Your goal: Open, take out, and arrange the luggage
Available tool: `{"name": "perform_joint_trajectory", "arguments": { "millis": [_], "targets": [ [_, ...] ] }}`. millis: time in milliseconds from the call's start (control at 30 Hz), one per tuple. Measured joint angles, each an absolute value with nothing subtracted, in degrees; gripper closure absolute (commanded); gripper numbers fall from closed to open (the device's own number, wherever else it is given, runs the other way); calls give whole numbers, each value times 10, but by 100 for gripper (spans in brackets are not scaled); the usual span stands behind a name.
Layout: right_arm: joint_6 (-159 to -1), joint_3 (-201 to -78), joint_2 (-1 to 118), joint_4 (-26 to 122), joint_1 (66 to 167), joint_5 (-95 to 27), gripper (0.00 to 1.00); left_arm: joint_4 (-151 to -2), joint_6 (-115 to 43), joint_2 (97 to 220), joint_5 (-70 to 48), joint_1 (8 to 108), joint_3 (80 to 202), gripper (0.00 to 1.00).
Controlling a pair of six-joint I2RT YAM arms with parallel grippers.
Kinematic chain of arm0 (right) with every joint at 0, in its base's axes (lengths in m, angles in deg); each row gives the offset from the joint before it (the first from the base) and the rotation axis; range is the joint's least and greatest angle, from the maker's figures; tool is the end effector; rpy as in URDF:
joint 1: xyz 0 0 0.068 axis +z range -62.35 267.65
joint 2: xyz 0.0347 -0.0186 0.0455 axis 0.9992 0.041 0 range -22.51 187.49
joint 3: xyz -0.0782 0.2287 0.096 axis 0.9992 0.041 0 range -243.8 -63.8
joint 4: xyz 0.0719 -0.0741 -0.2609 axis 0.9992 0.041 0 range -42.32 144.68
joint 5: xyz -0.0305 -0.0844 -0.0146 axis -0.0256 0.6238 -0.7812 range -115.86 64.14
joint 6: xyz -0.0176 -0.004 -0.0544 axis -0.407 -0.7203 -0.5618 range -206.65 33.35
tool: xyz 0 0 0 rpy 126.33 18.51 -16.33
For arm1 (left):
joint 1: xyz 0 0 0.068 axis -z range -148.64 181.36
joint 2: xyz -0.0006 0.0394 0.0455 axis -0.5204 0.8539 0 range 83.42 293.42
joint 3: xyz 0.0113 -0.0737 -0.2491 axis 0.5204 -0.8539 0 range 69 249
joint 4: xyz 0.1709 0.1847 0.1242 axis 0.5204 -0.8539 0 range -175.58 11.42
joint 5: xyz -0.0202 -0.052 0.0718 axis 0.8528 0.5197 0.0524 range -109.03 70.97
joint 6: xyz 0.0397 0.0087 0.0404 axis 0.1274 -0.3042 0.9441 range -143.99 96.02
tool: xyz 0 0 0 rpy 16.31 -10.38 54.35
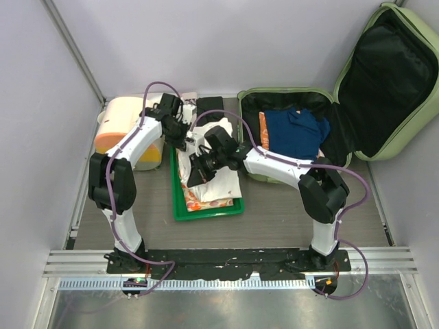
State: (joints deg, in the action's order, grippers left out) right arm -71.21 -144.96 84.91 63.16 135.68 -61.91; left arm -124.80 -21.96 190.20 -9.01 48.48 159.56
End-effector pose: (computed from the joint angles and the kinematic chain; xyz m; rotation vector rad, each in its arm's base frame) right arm 0.2760 0.3426 0.2181 -1.0299 2.2510 1.2550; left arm 0.3961 -0.1294 0.2361 0.5005 2.6234 -0.3181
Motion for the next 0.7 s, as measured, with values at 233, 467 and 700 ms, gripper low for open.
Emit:
{"name": "perform_joint_trajectory", "arguments": {
  "millis": [233,467,700],
  "targets": [
    [-697,-1450,849,612,1377,-615,43,-1276,-222,1902,-91,485,1609,49],
    [-710,-1433,813,637,1345,-619,38,-1300,-236,1896,-87,485,1657,8],
    [-756,-1482,738,707,1181,-629,36,-1323,-250,1863,-88,485,1729,0]
  ]
}}
